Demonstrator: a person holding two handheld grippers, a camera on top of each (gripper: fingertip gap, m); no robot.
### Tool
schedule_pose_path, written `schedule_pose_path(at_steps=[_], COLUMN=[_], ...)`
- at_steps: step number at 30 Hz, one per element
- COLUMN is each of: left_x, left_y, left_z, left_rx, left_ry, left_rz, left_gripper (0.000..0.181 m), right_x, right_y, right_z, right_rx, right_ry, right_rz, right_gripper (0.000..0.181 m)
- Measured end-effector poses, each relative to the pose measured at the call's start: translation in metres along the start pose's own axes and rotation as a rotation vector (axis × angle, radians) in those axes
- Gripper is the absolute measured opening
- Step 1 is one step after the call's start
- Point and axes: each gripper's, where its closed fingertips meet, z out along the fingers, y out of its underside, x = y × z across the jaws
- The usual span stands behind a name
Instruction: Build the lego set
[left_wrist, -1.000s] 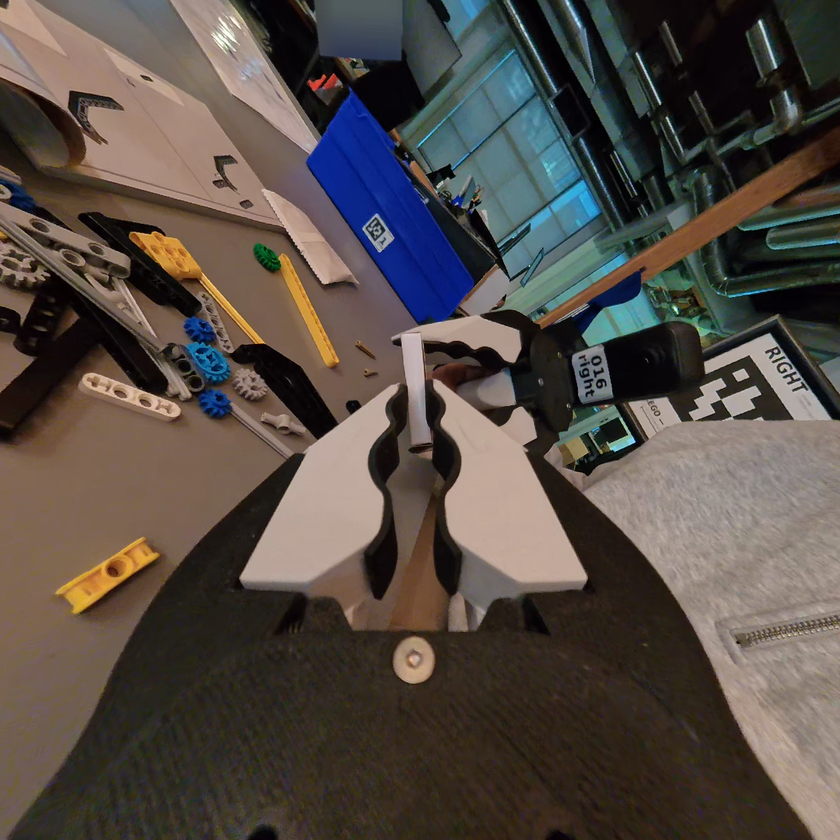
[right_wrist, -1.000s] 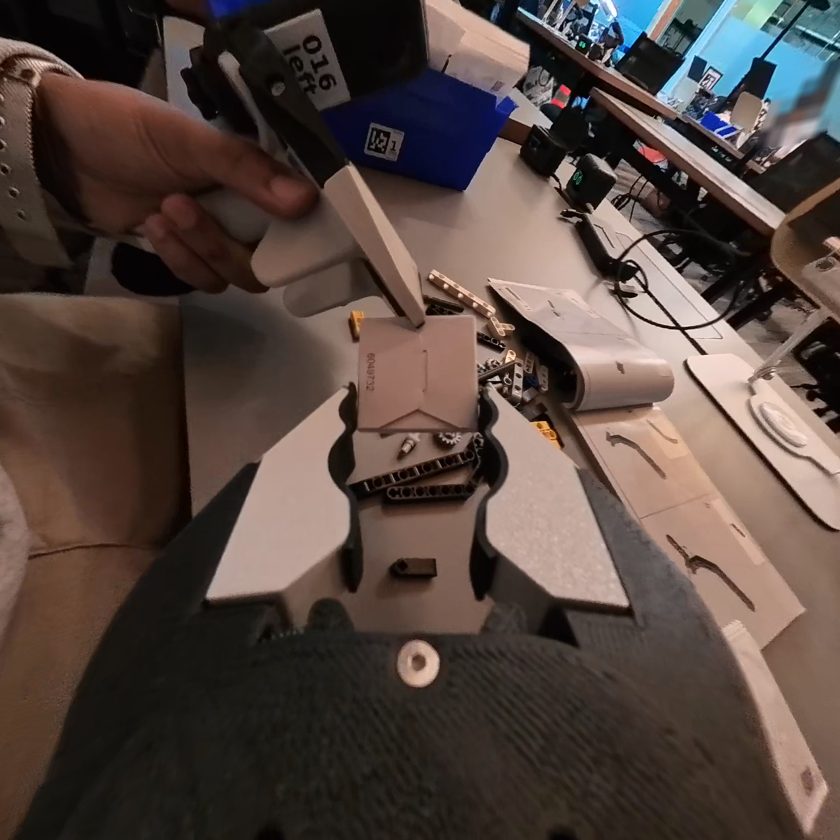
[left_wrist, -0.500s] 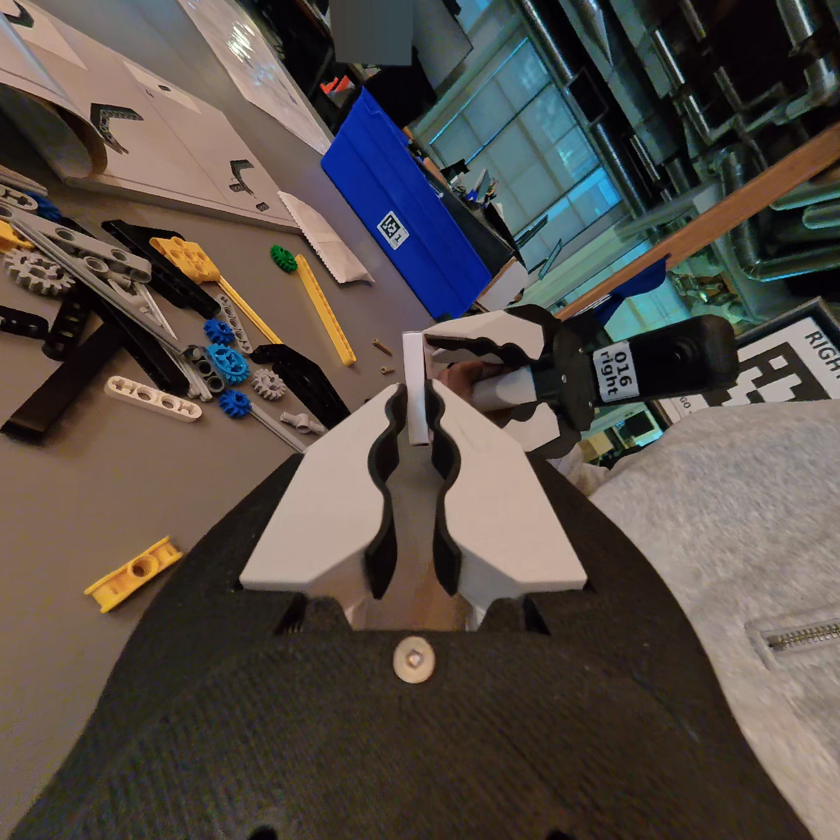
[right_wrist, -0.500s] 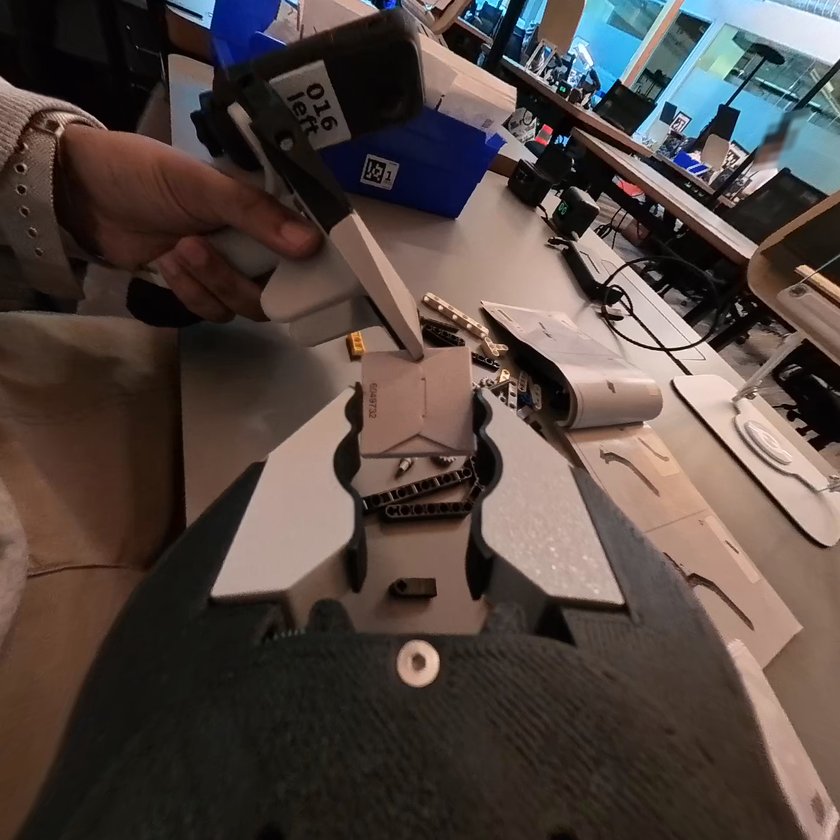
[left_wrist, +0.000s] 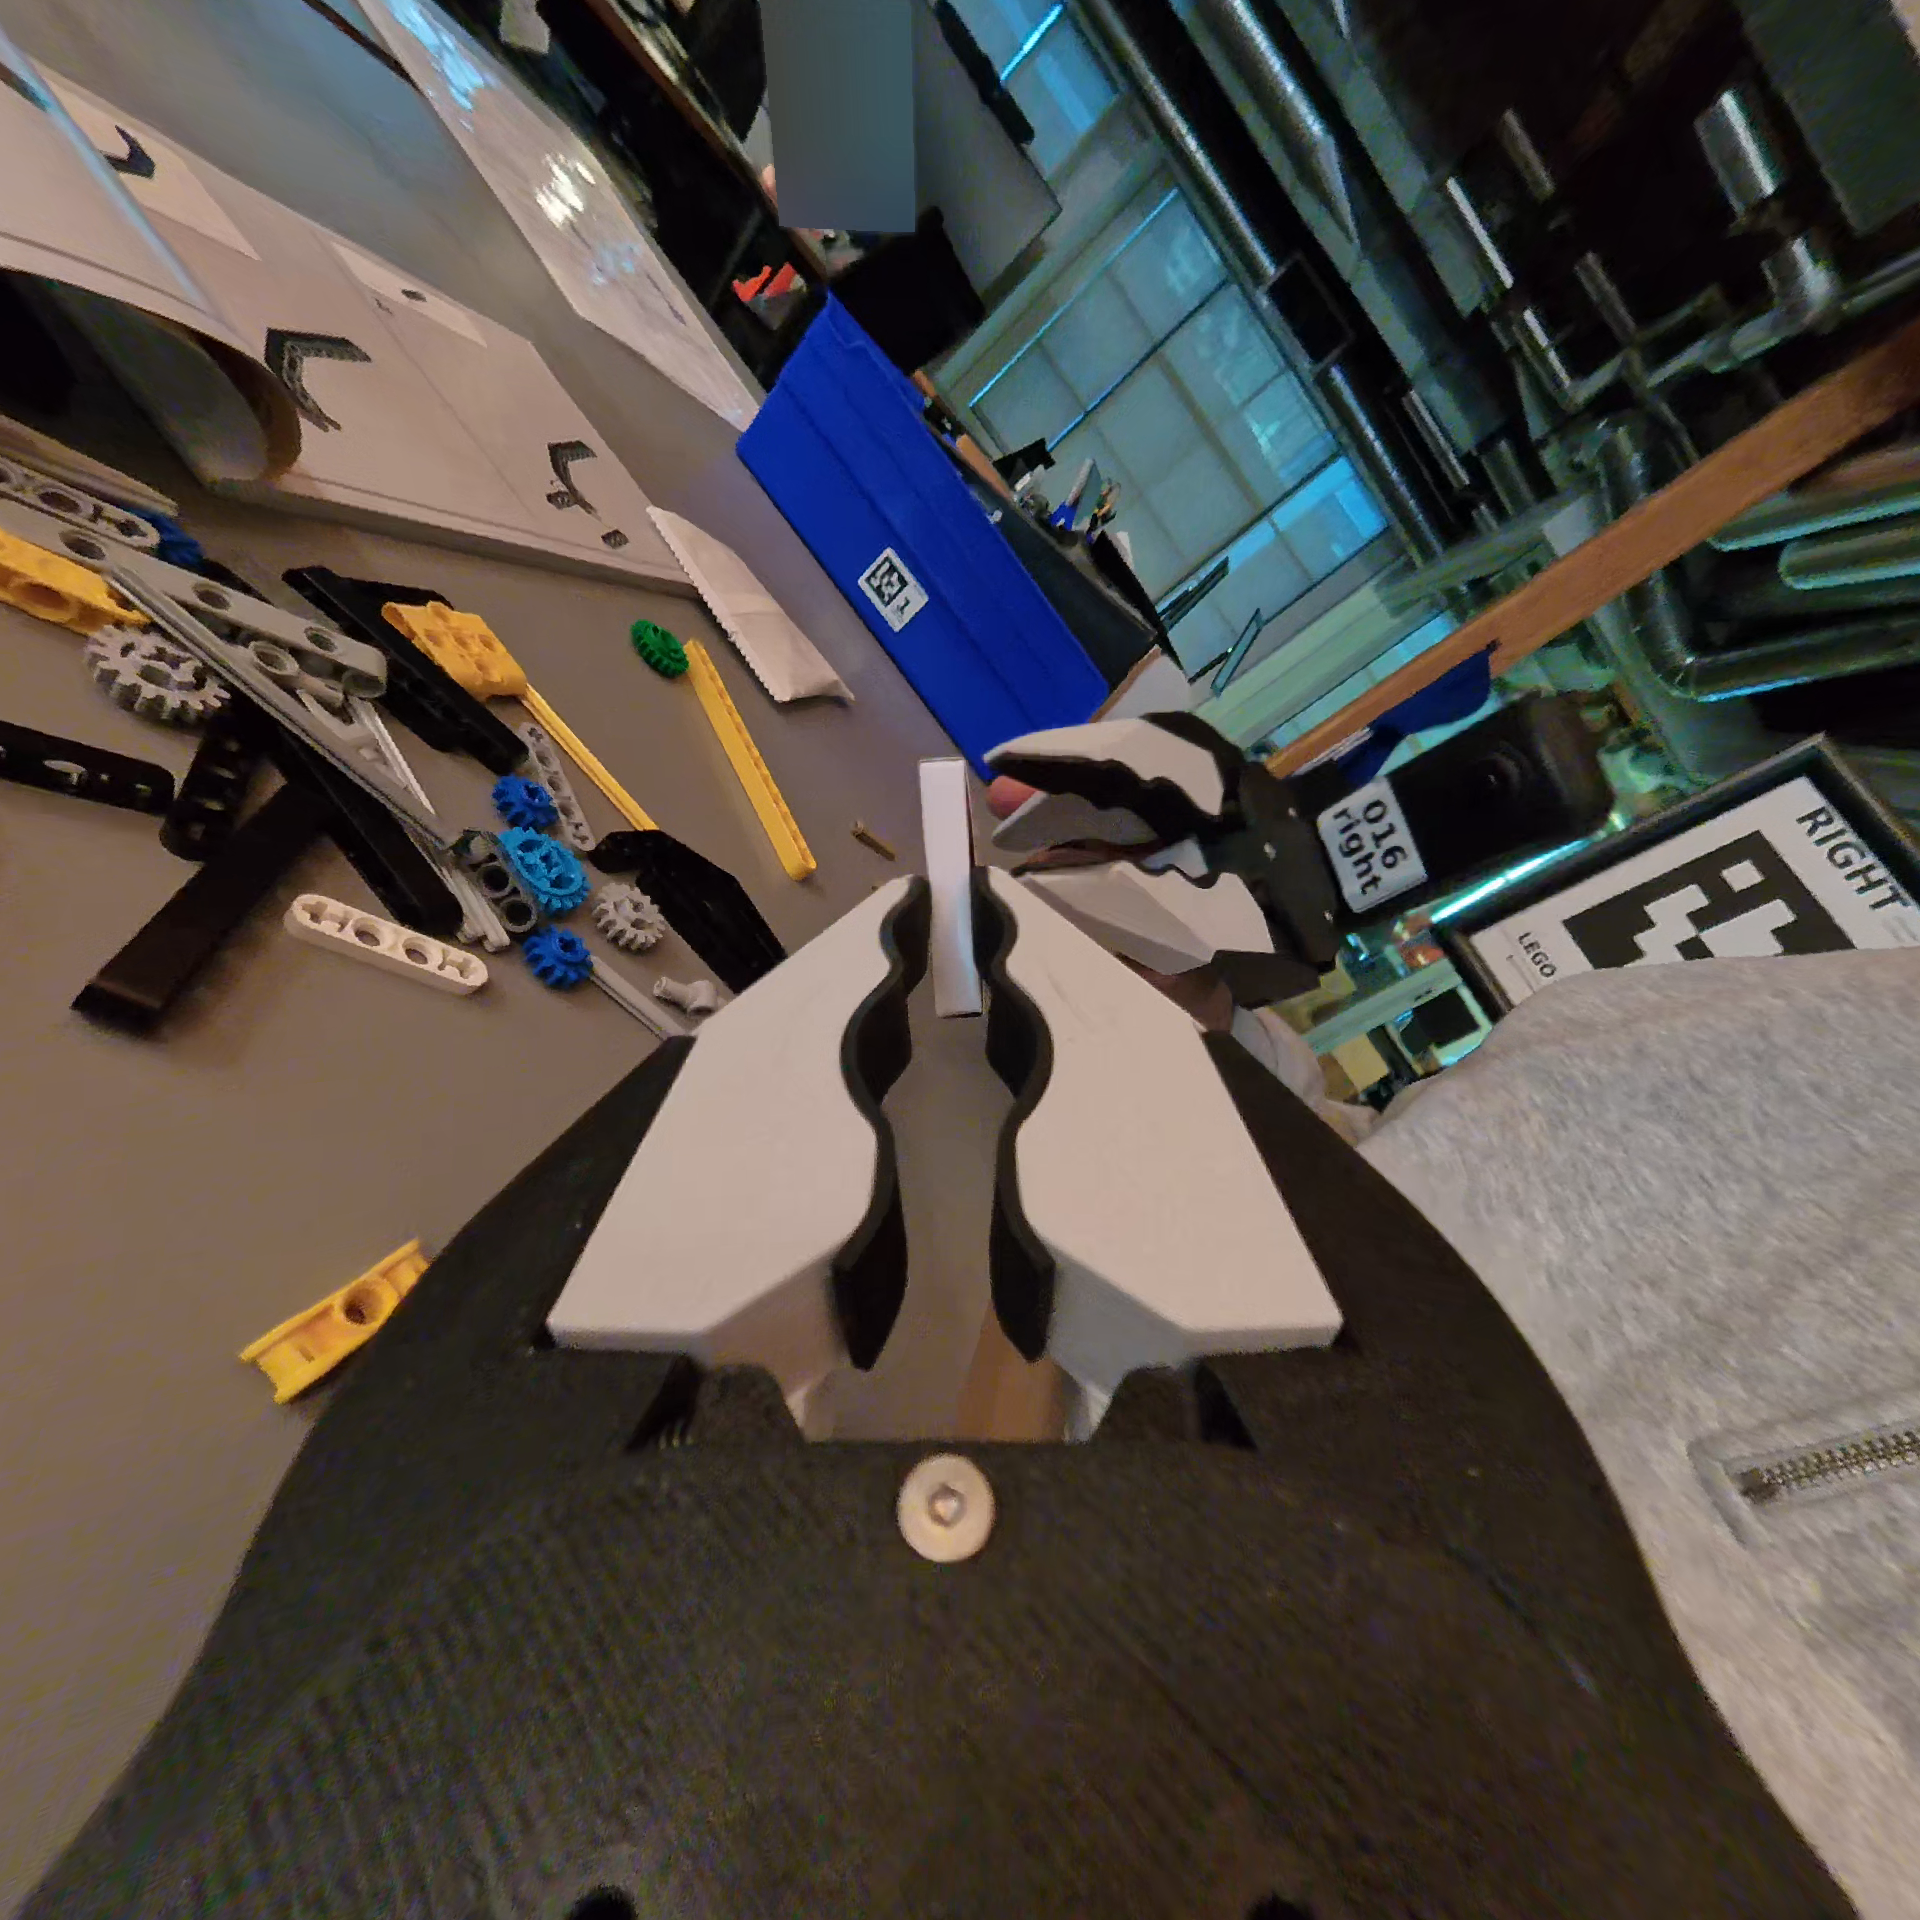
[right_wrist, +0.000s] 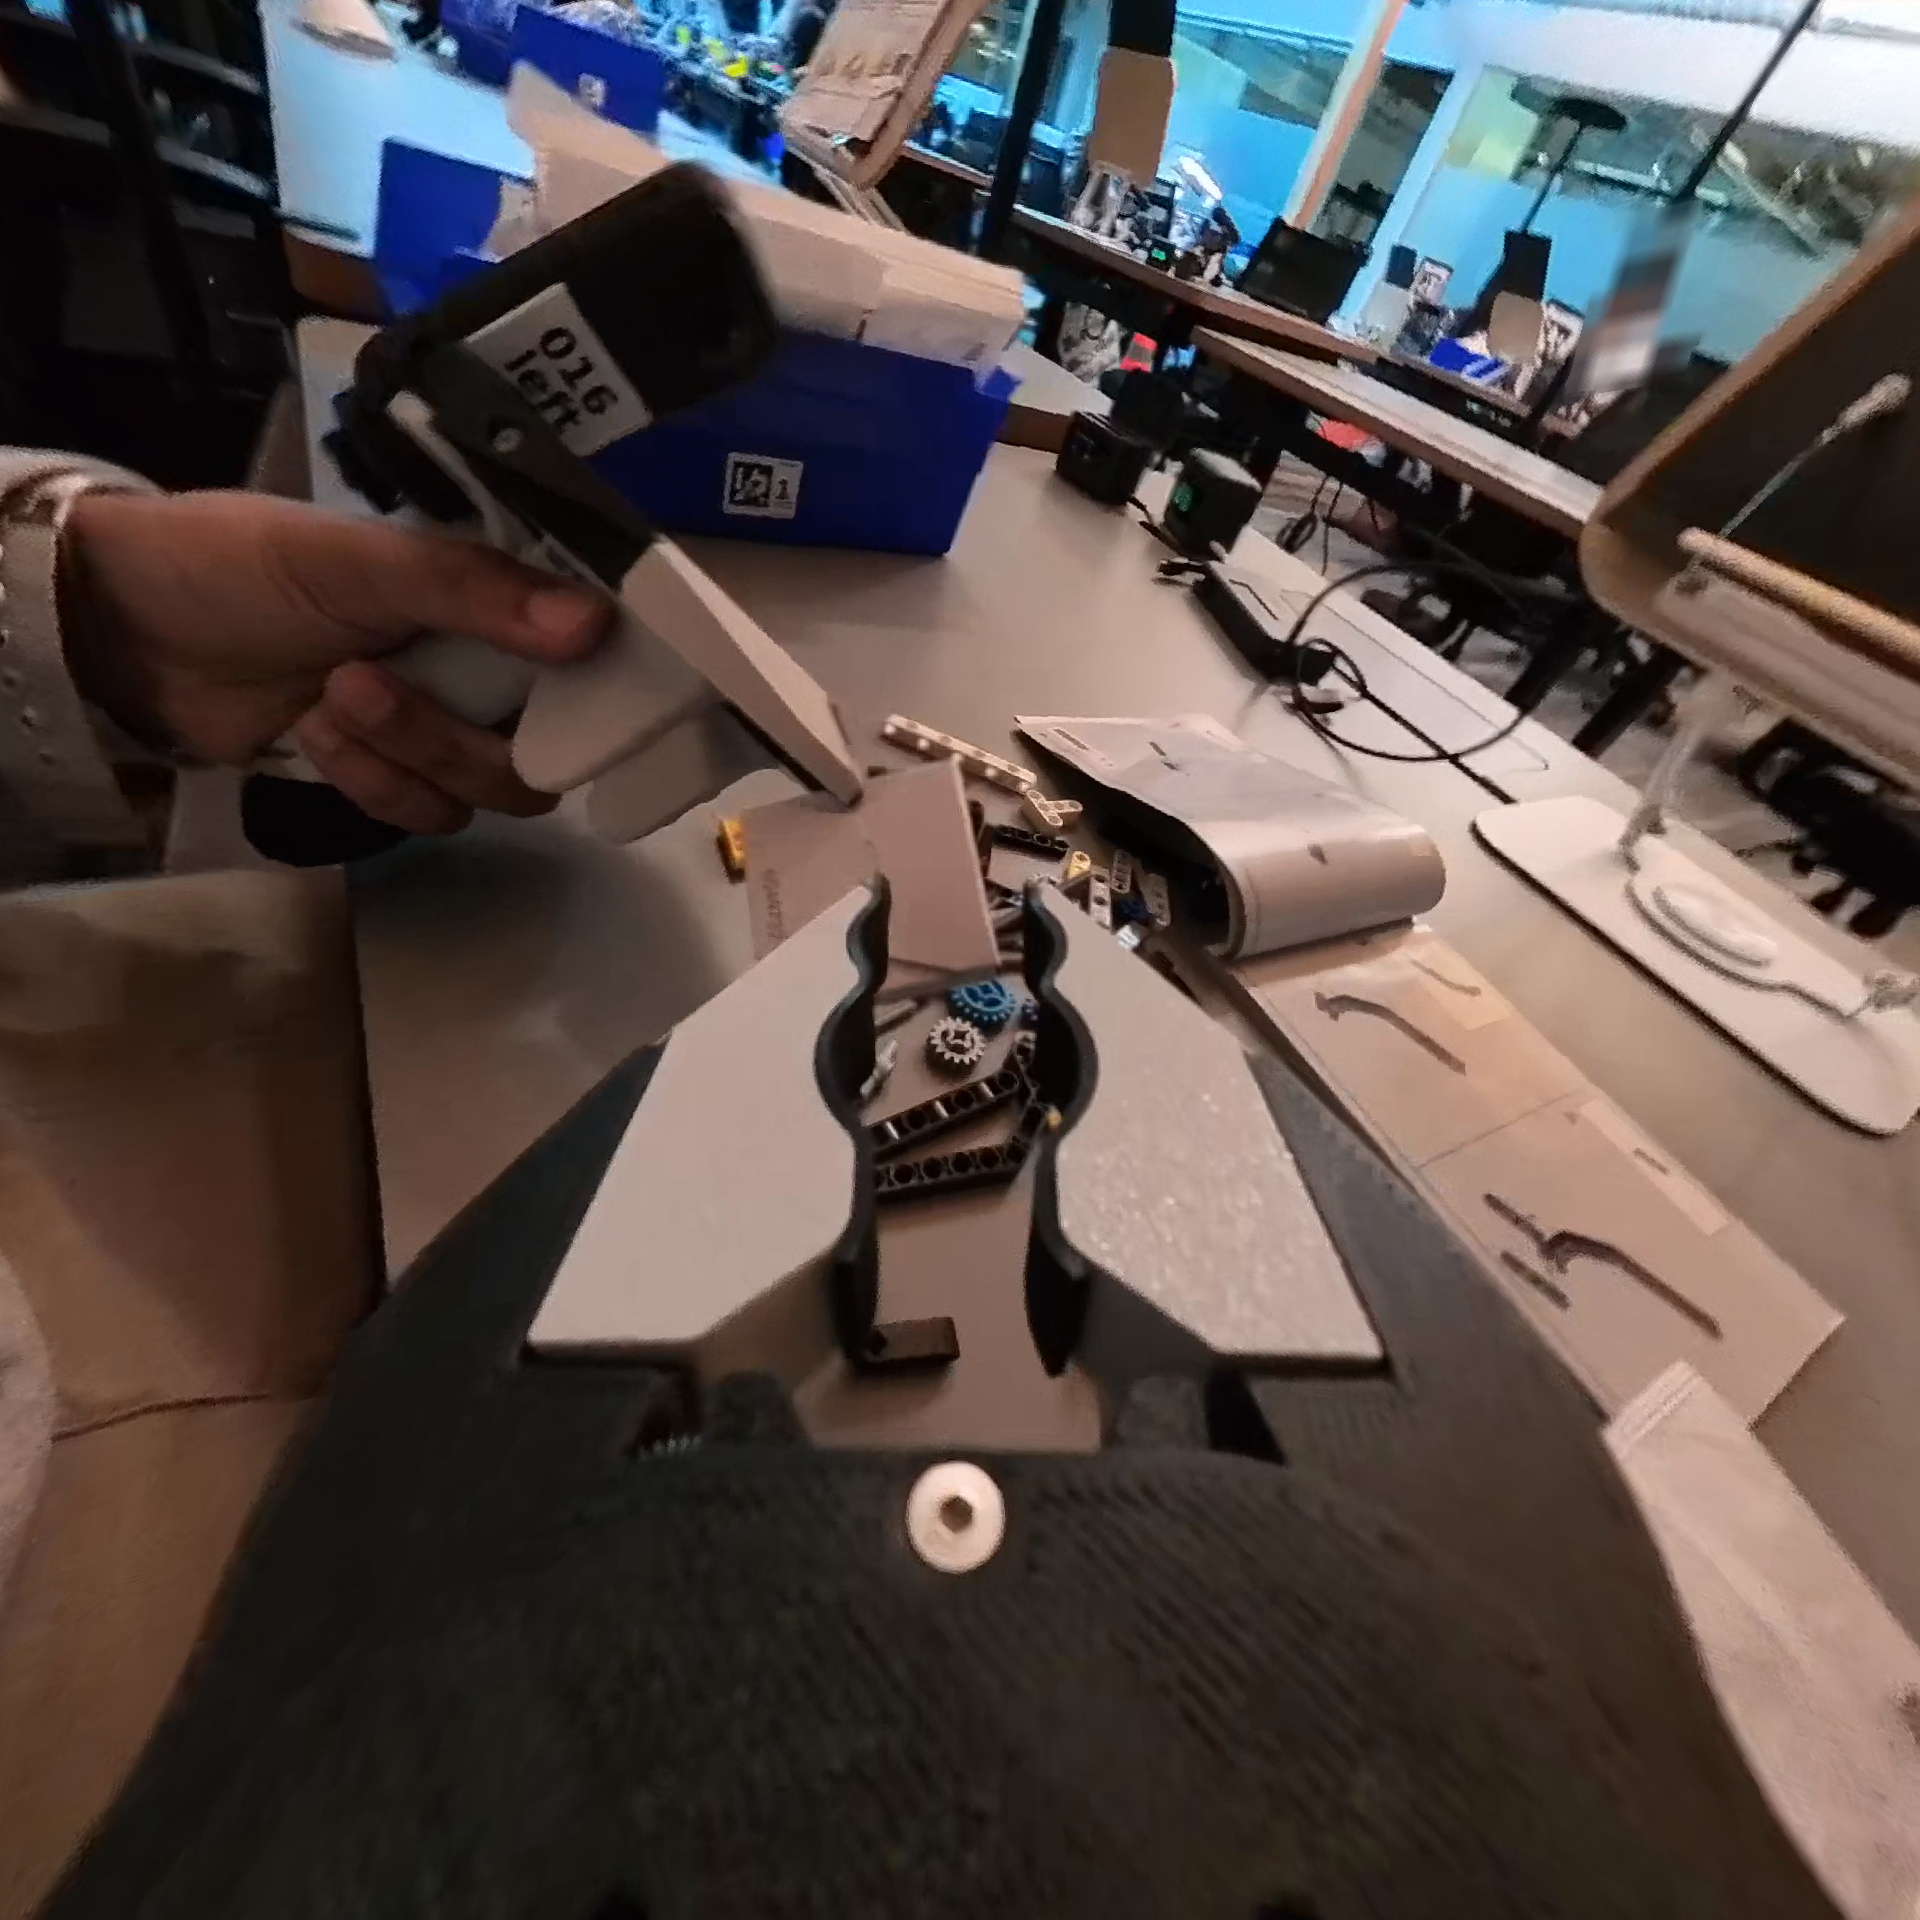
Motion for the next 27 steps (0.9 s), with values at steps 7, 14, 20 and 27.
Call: schedule_pose_path(at_steps=[7,14,20,27], left_x=[0.008,0.018,0.028,0.029], left_y=[-0.018,-0.022,-0.016,-0.014], left_z=[-0.009,-0.009,-0.004,-0.003], left_rx=[0.113,0.152,0.122,0.120], left_ry=[0.056,0.080,0.089,0.074], left_rz=[0.003,0.049,0.120,0.146], left_gripper=[0.004,0.004,0.004,0.004], right_x=[0.015,0.000,0.004,0.006], right_y=[-0.009,-0.008,-0.014,-0.012], right_z=[-0.007,0.000,-0.005,-0.006], right_rx=[0.097,0.094,0.153,0.159], right_ry=[-0.058,-0.190,-0.229,-0.278], right_rz=[0.356,0.558,0.675,0.745], right_gripper=[0.022,0.019,0.009,0.009])
